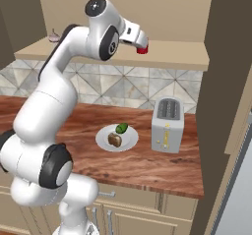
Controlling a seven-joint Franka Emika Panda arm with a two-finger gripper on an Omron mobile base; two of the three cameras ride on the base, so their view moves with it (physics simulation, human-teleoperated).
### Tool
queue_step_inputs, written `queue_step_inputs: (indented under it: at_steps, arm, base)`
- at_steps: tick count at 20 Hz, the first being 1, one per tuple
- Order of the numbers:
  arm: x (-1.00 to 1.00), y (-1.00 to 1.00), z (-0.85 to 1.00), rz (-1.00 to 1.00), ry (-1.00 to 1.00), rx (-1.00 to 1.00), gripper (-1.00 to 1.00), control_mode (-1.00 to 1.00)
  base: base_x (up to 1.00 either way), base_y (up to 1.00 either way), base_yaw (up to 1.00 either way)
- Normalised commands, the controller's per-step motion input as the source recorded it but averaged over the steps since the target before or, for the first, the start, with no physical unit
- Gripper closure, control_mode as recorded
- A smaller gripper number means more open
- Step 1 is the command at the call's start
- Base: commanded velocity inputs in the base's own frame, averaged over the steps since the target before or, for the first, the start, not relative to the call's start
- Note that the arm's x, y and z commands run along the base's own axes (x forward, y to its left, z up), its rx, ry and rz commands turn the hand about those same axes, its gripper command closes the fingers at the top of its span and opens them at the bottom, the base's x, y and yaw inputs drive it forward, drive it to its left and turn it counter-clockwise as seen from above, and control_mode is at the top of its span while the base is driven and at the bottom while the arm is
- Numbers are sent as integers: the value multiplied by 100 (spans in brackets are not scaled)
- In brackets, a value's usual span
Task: Pick the avocado and bread from the counter and place them on the plate. Then pick the jam from the cabinet and place it next to the plate. Lastly close the cabinet door.
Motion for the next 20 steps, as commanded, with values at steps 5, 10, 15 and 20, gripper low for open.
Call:
queue_step_inputs:
  at_steps: [5, 10, 15, 20]
  arm:
    - [24, -9, -3, 0, 0, 0, -100, -100]
    - [21, -18, -10, 0, 0, 0, -100, -100]
    - [25, -1, -6, 0, 0, 0, -100, -100]
    - [32, -1, -10, 0, 0, 0, -100, -100]
  base:
    - [0, 0, 0]
    - [0, 0, 0]
    - [0, 0, 0]
    - [0, 0, 0]
